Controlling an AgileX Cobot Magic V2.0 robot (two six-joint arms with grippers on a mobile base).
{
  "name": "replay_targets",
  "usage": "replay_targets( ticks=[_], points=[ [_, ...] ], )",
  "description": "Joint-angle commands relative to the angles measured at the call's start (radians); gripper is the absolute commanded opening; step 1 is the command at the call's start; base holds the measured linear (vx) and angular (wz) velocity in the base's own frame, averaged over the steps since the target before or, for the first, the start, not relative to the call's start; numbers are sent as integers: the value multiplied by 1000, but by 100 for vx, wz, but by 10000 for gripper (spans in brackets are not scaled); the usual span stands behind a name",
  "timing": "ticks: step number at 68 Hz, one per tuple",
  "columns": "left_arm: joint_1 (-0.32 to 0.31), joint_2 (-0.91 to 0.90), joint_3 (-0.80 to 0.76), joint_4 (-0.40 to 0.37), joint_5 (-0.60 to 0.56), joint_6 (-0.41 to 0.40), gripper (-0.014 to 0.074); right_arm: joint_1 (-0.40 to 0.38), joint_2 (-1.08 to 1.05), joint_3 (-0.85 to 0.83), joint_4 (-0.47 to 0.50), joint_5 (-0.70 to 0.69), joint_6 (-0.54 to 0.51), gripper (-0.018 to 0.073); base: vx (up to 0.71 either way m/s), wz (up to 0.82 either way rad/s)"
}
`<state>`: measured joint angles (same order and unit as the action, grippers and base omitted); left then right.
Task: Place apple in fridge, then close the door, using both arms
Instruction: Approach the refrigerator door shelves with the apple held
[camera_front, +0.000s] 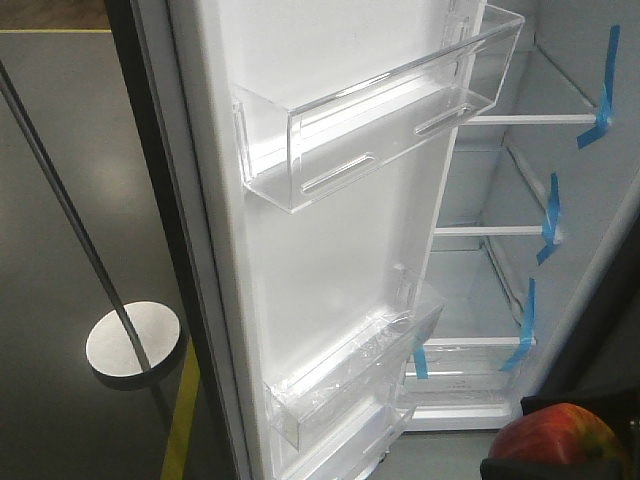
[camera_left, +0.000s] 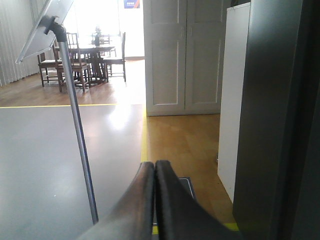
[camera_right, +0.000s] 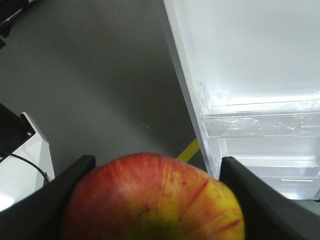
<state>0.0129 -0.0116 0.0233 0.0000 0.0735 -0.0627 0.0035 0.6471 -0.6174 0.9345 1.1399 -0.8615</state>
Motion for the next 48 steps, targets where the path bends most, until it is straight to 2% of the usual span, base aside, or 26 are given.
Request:
replay_targets(
  ticks=[1, 48],
  points=[
    [-6, -15, 13, 0, -67, -1, -6, -2, 0, -28, 63, -18, -9, 207, 0, 0],
    [-4, -15, 13, 0, -67, -1, -6, -2, 0, -28, 66, -15, -9, 207, 0, 0]
  ],
)
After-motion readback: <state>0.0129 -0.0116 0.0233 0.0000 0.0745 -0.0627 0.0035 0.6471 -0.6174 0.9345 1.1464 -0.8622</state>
